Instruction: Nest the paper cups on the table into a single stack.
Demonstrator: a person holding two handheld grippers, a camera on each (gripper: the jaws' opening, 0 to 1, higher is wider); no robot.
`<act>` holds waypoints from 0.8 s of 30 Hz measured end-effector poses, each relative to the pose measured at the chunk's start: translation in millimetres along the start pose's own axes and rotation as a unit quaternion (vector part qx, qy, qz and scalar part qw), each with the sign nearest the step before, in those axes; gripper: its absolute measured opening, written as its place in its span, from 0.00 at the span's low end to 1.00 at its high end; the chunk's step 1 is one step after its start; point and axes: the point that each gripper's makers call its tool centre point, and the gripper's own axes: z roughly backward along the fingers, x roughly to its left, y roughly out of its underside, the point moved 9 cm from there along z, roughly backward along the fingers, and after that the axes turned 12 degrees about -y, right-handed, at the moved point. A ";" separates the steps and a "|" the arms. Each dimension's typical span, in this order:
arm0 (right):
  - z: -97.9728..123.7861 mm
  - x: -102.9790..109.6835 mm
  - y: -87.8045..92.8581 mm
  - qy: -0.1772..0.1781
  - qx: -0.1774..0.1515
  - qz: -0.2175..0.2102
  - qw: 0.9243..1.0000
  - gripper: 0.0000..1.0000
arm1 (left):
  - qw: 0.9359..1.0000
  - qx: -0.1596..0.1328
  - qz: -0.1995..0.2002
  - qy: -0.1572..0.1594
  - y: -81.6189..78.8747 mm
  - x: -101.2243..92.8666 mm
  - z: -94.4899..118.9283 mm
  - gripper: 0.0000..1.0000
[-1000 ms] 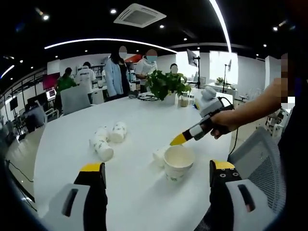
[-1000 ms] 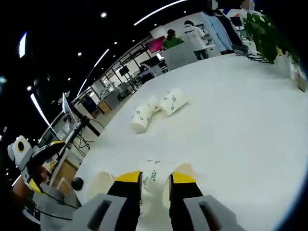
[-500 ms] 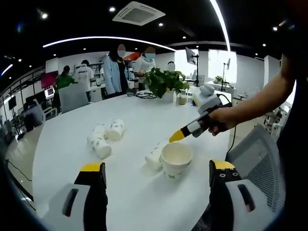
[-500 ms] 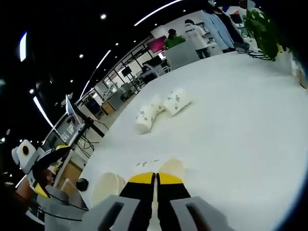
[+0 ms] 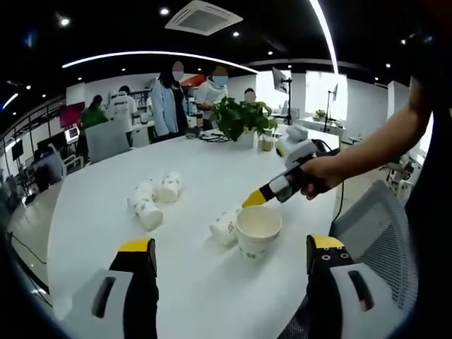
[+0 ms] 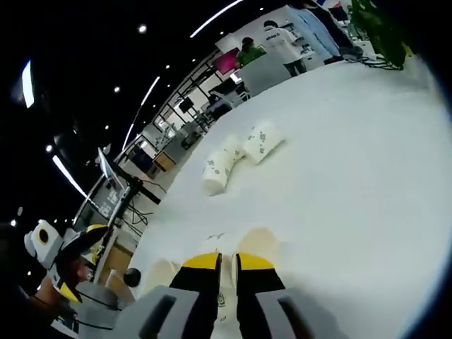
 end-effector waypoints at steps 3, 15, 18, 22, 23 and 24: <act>1.5 5.0 2.3 -0.006 -0.003 -0.012 1.000 0.02 | 1.000 0.002 0.002 0.000 1.6 0.9 -0.4 0.86; 7.5 9.8 -2.2 -0.033 -0.028 -0.027 0.999 0.00 | 1.000 0.009 -0.005 0.003 2.8 -0.2 -3.3 0.85; 9.3 12.7 -3.2 -0.035 -0.033 -0.027 0.998 0.00 | 1.000 0.008 -0.006 0.003 1.5 -0.9 -3.6 0.86; 12.0 13.6 -5.4 -0.032 -0.036 -0.018 0.999 0.00 | 1.000 0.006 -0.006 0.004 0.5 -0.7 -3.8 0.86; 12.4 13.5 -5.9 -0.032 -0.037 -0.018 0.999 0.00 | 1.000 0.005 -0.006 0.004 0.4 -0.8 -3.8 0.86; 13.7 14.2 -6.6 -0.033 -0.039 -0.017 0.999 0.00 | 1.000 0.005 -0.006 0.004 0.4 -0.6 -3.8 0.86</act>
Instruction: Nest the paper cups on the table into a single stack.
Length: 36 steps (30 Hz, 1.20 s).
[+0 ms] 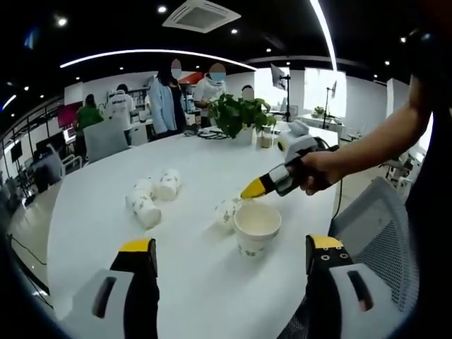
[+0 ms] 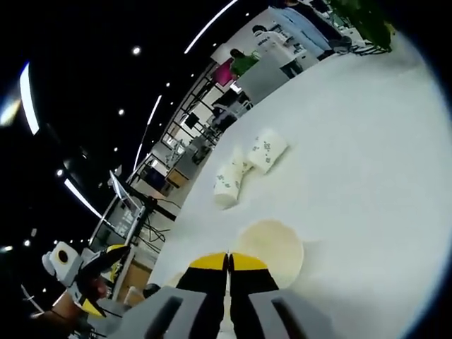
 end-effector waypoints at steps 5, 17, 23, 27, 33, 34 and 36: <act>4.7 3.1 -5.3 0.001 -0.008 0.009 1.000 0.00 | 1.000 0.000 -0.001 0.001 -0.2 0.1 -0.6 0.87; 15.9 18.5 -20.3 -0.005 -0.018 0.051 0.999 0.00 | 1.000 -0.004 -0.005 0.007 -1.7 -1.4 -3.3 0.89; 16.5 31.5 -29.4 -0.008 0.008 0.107 0.994 0.00 | 1.000 -0.003 -0.007 0.011 -3.4 -2.3 -4.7 0.89; 16.5 43.2 -32.2 -0.009 0.029 0.138 0.990 0.00 | 1.000 -0.002 -0.008 0.012 -2.9 -1.6 -5.5 0.89; 18.6 64.2 -31.4 -0.008 0.058 0.179 0.982 0.00 | 1.000 -0.002 -0.007 0.012 -2.4 -1.0 -5.7 0.90; 19.2 65.6 -31.6 -0.004 0.069 0.193 0.979 0.00 | 1.000 -0.003 -0.007 0.012 -2.5 -1.0 -5.6 0.90; 19.5 68.7 -31.3 -0.004 0.081 0.208 0.975 0.00 | 1.000 -0.003 -0.007 0.011 -2.6 -1.0 -5.4 0.90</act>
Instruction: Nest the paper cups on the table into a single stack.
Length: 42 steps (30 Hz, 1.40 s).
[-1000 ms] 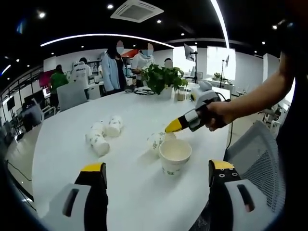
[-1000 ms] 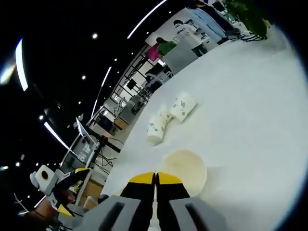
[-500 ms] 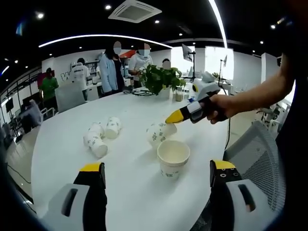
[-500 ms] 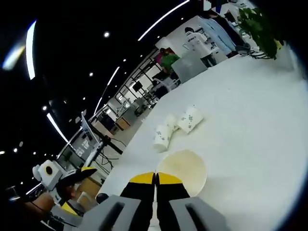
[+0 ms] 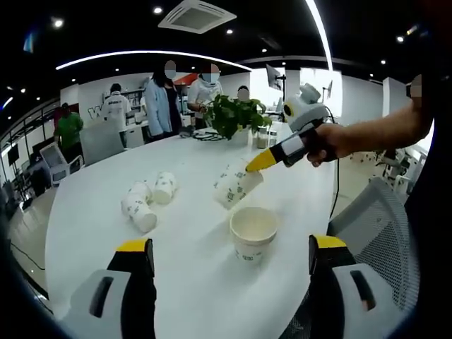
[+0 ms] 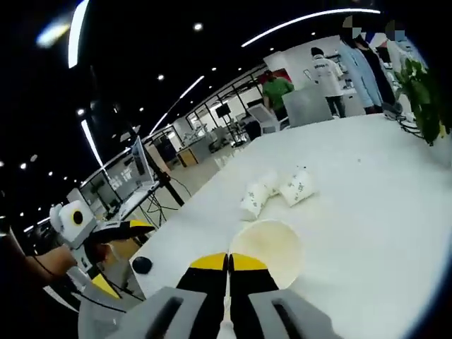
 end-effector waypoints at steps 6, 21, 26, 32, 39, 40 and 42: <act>1.5 5.6 -4.1 -0.004 0.020 0.019 1.000 0.00 | 1.000 -0.003 -0.001 -0.001 -1.1 -0.3 0.7 0.92; 3.7 22.2 -14.5 -0.012 0.089 0.077 0.993 0.00 | 1.000 -0.004 -0.003 -0.007 0.4 3.2 1.2 0.94; 4.8 27.4 -15.3 -0.018 0.100 0.085 0.991 0.00 | 1.000 -0.002 -0.002 -0.009 1.9 3.5 0.6 0.94; 5.6 33.0 -15.5 -0.030 0.113 0.098 0.988 0.00 | 1.000 0.001 -0.002 -0.007 4.2 4.1 -0.2 0.94; 7.9 40.6 -17.0 -0.049 0.122 0.104 0.986 0.00 | 1.000 0.002 -0.003 -0.007 4.7 2.7 -0.8 0.94; 8.0 41.5 -17.0 -0.052 0.123 0.105 0.985 0.00 | 1.000 0.003 -0.004 -0.007 5.1 2.8 -0.9 0.93; 7.9 43.8 -16.6 -0.058 0.127 0.107 0.984 0.00 | 1.000 0.005 -0.005 -0.007 5.8 2.8 -1.3 0.93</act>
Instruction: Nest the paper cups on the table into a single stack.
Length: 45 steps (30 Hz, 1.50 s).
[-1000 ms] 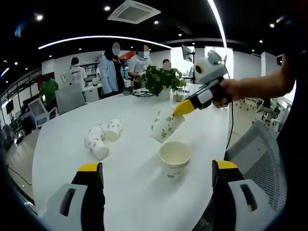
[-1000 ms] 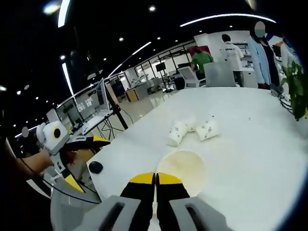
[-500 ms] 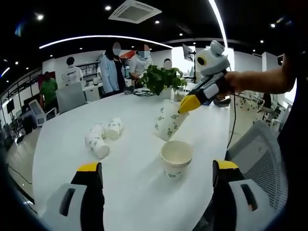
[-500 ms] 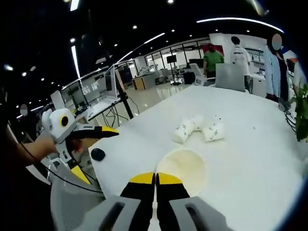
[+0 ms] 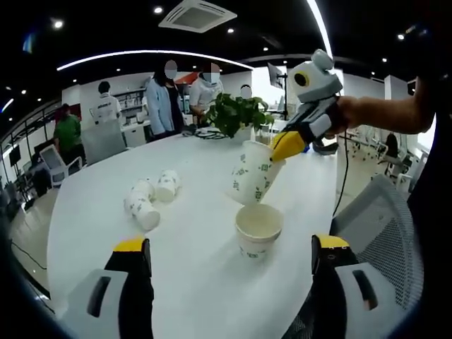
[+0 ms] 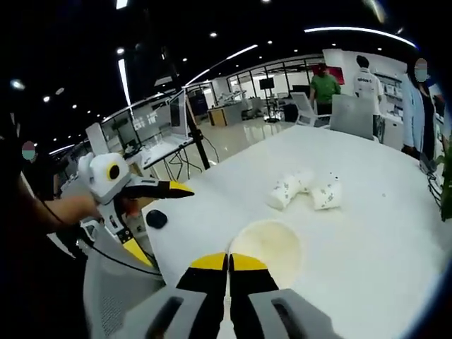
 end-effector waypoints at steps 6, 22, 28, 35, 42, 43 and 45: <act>-1.8 5.8 2.8 -0.012 0.020 0.008 1.000 0.00 | 1.000 0.000 -0.001 0.001 -0.6 -2.7 -0.2 0.93; -16.1 11.2 14.3 -0.031 0.081 0.039 0.995 0.00 | 1.000 0.002 0.001 -0.003 0.4 -2.0 0.7 0.93; -23.7 13.1 16.6 -0.031 0.104 0.060 0.992 0.00 | 1.000 0.003 0.001 -0.005 1.6 -0.4 1.9 0.93; -32.7 15.6 18.2 -0.031 0.125 0.089 0.988 0.00 | 1.000 0.003 0.003 -0.007 2.6 0.6 2.4 0.93; -41.5 14.2 23.3 -0.030 0.138 0.101 0.985 0.00 | 1.000 0.006 0.002 -0.008 4.2 0.7 3.0 0.92; -42.5 14.3 23.9 -0.031 0.140 0.101 0.985 0.00 | 1.000 0.006 0.003 -0.008 4.3 0.7 3.1 0.92; -45.3 13.3 25.7 -0.033 0.143 0.100 0.984 0.00 | 1.000 0.007 0.002 -0.008 4.4 0.6 3.3 0.92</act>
